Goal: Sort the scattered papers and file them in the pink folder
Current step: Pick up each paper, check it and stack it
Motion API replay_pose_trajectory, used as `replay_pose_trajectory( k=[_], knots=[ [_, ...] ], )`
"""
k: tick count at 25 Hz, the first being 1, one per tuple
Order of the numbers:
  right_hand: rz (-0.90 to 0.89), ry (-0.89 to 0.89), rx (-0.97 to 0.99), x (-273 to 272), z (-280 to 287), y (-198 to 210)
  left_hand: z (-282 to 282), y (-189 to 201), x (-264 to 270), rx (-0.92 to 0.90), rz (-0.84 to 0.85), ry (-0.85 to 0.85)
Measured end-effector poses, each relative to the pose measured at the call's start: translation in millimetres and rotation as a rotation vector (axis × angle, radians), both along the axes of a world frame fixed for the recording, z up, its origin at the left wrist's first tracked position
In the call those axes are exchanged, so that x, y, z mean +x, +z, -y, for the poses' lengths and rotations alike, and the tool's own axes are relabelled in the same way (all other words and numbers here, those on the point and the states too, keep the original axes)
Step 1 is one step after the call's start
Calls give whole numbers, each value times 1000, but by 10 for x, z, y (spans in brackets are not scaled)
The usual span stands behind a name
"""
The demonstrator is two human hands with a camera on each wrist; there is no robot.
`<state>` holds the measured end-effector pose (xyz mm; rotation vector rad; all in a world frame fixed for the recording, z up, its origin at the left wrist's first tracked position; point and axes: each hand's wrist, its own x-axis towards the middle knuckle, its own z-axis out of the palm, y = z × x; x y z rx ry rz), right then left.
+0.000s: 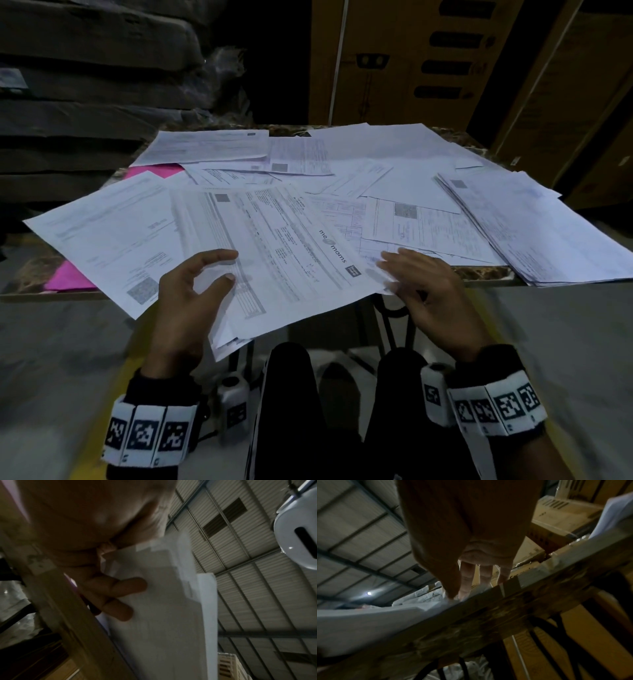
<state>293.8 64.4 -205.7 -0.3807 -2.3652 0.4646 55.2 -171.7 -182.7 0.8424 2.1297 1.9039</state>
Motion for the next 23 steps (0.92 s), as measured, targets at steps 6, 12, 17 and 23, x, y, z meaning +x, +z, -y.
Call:
replay_pose_trajectory(
  k=[6,12,17,23],
  knots=[
    [154,-70,201,86,-209,-139,87,-84,-103,142,114,117],
    [59,-57,283,3,-93,24,187,-91,-107,222,140,170],
    [110,-16,263,-93,168,18,235,-113,-99,251,144,179],
    [-76,-186,186,-230,176,202,286,-100,-68,290,156,190]
  ],
)
